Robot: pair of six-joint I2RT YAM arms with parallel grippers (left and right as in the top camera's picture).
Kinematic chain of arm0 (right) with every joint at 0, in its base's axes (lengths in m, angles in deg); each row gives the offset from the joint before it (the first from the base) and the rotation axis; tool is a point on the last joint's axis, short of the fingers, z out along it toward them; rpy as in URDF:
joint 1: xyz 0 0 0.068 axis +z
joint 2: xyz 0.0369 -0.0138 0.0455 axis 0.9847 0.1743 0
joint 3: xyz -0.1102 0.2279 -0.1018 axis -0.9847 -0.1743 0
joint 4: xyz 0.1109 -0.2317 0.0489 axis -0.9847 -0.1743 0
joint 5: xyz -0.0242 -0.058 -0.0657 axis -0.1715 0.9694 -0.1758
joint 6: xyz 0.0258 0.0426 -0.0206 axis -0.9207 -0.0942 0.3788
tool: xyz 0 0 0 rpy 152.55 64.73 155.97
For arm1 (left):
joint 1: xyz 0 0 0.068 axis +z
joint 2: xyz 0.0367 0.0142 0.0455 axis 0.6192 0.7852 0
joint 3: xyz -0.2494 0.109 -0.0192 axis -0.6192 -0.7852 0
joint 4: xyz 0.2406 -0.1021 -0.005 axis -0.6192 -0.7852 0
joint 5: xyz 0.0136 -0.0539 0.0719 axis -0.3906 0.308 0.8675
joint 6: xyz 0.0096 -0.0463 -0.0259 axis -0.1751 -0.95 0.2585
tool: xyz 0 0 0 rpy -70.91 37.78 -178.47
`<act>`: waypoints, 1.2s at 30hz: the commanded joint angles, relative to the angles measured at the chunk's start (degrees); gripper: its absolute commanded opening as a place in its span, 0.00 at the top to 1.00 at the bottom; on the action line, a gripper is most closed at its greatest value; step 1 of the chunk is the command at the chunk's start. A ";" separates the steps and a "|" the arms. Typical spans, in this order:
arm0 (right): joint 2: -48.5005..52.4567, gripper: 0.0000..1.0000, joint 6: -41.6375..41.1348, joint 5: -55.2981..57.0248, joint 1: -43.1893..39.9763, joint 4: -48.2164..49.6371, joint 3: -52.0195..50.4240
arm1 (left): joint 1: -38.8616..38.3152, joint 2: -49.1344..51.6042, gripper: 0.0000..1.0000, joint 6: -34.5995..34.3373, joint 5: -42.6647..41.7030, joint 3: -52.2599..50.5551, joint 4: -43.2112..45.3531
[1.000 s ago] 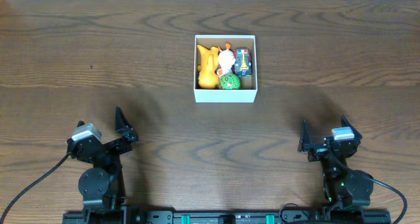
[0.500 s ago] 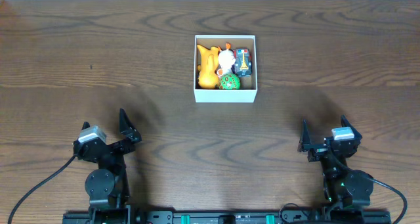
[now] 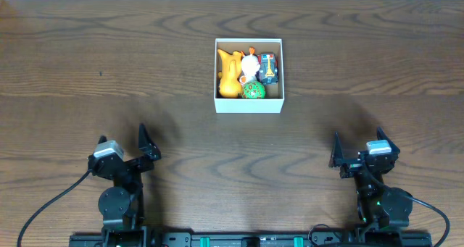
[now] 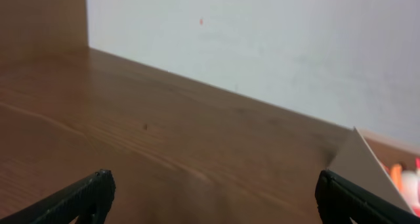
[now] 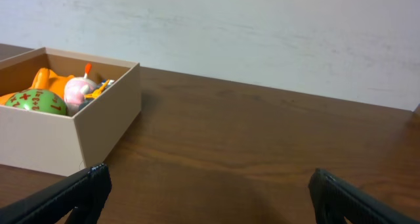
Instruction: Pack container
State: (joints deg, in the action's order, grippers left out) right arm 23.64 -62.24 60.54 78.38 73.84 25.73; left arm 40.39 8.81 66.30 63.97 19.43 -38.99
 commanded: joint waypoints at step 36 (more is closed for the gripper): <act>-0.46 0.01 -0.87 0.15 0.52 -0.20 -0.13 | -0.24 -0.31 0.02 0.76 -3.17 -0.13 -9.77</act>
State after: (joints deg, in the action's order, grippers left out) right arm 23.64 -62.24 60.54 78.38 73.86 25.73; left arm 40.39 8.81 66.32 60.34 20.32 -46.27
